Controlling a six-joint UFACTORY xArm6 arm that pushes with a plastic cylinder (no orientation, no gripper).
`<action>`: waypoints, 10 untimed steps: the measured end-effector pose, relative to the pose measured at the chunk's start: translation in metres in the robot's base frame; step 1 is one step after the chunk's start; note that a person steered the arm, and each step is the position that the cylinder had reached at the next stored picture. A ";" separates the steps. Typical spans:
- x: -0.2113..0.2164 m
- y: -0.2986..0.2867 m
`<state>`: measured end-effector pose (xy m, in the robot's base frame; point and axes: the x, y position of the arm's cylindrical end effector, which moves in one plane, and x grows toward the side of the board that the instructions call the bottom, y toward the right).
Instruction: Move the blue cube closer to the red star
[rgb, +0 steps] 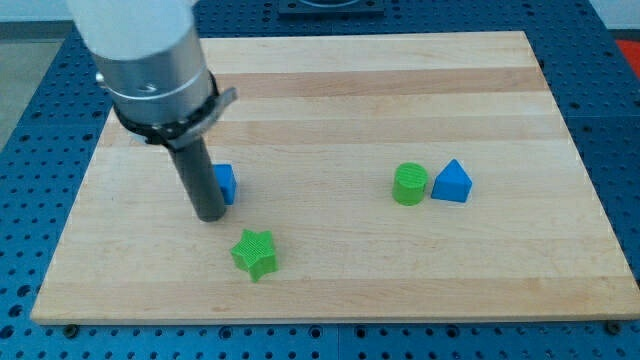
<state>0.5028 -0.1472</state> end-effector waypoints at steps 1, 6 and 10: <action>0.002 0.010; -0.028 -0.021; -0.084 -0.037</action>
<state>0.4185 -0.1837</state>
